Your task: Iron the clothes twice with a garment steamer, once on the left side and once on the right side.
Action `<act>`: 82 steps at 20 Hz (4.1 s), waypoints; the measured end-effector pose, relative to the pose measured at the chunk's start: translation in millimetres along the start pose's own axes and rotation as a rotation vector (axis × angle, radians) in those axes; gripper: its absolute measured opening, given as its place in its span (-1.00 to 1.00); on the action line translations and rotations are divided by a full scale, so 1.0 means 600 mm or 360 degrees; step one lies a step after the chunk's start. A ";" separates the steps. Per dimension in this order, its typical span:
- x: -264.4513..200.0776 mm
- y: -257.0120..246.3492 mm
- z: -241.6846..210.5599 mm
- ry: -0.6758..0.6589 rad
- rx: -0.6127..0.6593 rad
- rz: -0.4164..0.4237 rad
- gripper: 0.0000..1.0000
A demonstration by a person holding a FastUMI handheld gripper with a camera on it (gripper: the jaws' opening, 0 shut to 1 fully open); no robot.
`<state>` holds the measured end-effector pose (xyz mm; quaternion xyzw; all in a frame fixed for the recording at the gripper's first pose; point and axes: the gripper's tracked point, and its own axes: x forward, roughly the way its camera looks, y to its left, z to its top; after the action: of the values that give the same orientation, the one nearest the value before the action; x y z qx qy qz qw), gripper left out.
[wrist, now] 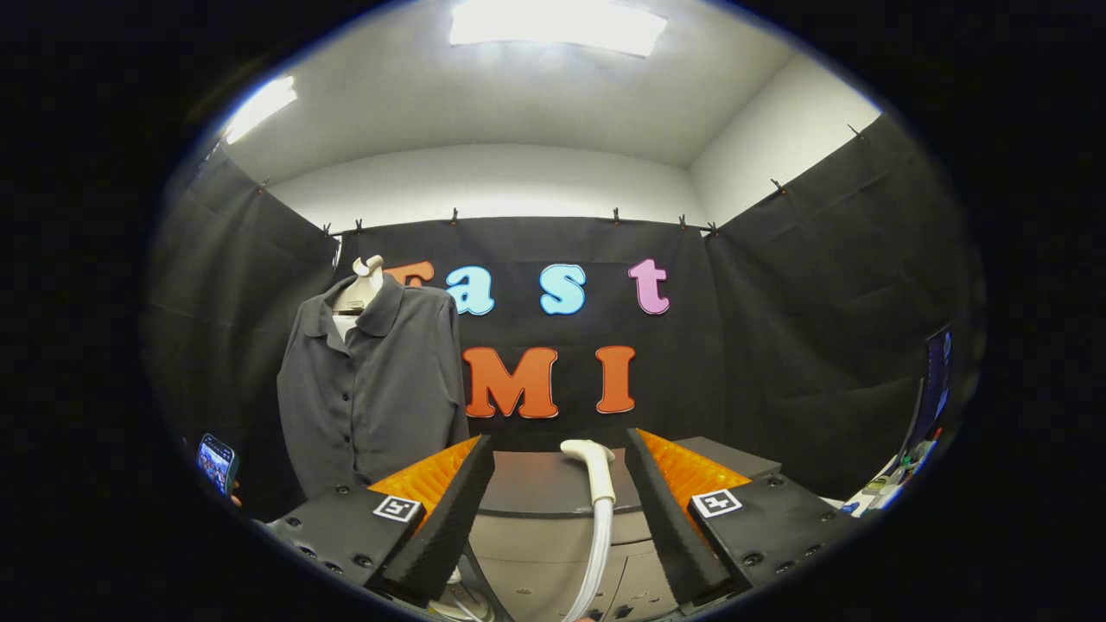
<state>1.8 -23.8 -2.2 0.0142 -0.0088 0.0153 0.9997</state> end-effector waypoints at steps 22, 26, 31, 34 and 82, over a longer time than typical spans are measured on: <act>0.195 -0.100 0.020 -0.0014 -0.0060 -0.0105 0.96; 0.280 -0.103 -0.013 0.0088 -0.0054 -0.0061 0.96; 0.404 -0.088 -0.089 0.0282 -0.0048 0.0023 0.96; 0.471 -0.090 -0.172 0.0487 -0.0045 0.0021 0.96; 0.447 -0.113 -0.271 0.0570 0.0116 -0.0063 -0.10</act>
<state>274.9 -78.4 -161.5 0.0478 0.1703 -0.0018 0.9842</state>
